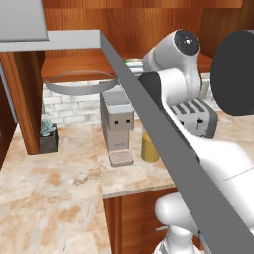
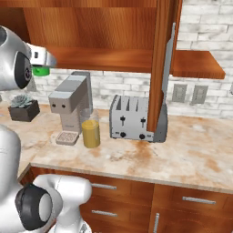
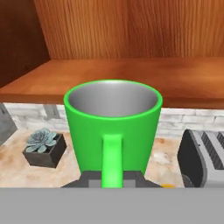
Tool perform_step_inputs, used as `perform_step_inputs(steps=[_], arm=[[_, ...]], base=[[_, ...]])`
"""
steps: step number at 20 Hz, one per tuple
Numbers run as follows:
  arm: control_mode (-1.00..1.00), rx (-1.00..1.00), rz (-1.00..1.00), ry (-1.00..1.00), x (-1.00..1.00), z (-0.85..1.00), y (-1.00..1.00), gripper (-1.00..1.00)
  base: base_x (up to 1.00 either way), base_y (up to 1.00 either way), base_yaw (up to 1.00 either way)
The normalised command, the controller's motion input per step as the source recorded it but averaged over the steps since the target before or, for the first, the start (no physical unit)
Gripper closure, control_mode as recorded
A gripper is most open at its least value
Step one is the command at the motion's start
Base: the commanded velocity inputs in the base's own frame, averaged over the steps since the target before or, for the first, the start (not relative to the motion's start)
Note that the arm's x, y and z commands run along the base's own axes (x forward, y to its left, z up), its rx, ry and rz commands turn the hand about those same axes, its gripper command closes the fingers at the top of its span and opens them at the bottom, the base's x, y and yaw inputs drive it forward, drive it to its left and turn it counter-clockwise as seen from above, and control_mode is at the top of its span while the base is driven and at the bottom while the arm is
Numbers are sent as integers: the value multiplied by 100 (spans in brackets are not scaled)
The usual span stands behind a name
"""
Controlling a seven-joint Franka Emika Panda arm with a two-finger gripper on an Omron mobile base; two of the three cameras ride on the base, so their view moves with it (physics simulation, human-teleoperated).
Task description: There is a tray on the dining counter. Grab the cup, mug, and pitcher and place them on the tray. The pitcher may be placed next to the tray if it cannot fit the tray.
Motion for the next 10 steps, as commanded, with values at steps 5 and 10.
perform_step_inputs(steps=[5,10], arm=[[-100,0,0,0,-87,0,-44,100],[-100,0,0,0,-79,0,-44,100]], base=[[0,0,0],[0,0,0]])
